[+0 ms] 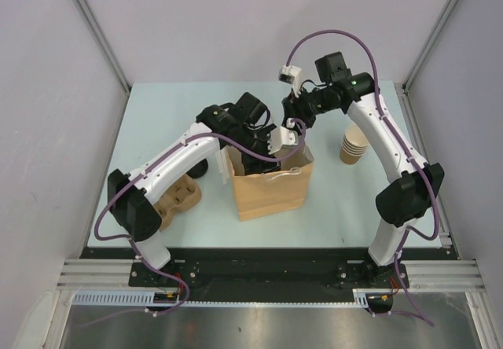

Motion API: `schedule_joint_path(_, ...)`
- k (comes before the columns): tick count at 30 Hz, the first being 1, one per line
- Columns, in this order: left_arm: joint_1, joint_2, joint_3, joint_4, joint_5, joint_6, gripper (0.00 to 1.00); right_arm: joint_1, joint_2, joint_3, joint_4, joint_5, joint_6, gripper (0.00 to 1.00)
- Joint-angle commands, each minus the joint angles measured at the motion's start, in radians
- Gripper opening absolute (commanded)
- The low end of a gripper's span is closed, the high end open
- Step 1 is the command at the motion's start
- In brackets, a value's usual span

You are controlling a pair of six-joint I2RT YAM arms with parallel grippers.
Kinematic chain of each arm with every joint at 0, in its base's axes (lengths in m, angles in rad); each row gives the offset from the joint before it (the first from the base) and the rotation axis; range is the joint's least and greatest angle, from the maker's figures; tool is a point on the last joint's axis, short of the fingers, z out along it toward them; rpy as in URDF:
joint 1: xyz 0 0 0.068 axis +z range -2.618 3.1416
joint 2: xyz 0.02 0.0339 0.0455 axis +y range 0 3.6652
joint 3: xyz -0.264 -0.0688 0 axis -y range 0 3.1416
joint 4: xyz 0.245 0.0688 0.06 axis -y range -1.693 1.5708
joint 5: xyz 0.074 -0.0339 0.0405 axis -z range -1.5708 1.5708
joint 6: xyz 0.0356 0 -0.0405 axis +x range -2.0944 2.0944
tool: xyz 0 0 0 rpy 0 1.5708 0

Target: Pack the takeout coffee

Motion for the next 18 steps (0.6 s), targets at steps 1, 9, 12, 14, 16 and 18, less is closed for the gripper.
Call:
schedule_joint_path(1, 0.006, -0.061, -0.020, 0.039, 0.025, 0.012, 0.29, 0.023, 0.023, -0.002, 0.020, -0.049, -0.046, 0.51)
schedule_joint_path(9, 0.007, -0.184, -0.175, 0.197, -0.072, -0.023, 0.26, -0.006, -0.016, -0.013, 0.068, -0.057, 0.026, 0.00)
schedule_joint_path(12, 0.007, -0.208, -0.250, 0.254, -0.112, -0.028, 0.26, -0.017, -0.045, -0.002, 0.115, -0.043, 0.059, 0.00)
schedule_joint_path(14, 0.003, -0.221, -0.267, 0.269, -0.122, -0.026, 0.25, -0.017, -0.063, -0.005, 0.137, -0.034, 0.068, 0.00)
schedule_joint_path(16, -0.011, -0.241, -0.299, 0.297, -0.142, -0.017, 0.25, -0.005, -0.100, -0.019, 0.151, -0.011, 0.069, 0.00)
schedule_joint_path(18, -0.023, -0.261, -0.347, 0.334, -0.165, -0.008, 0.25, 0.004, -0.132, -0.068, 0.189, 0.033, 0.072, 0.00)
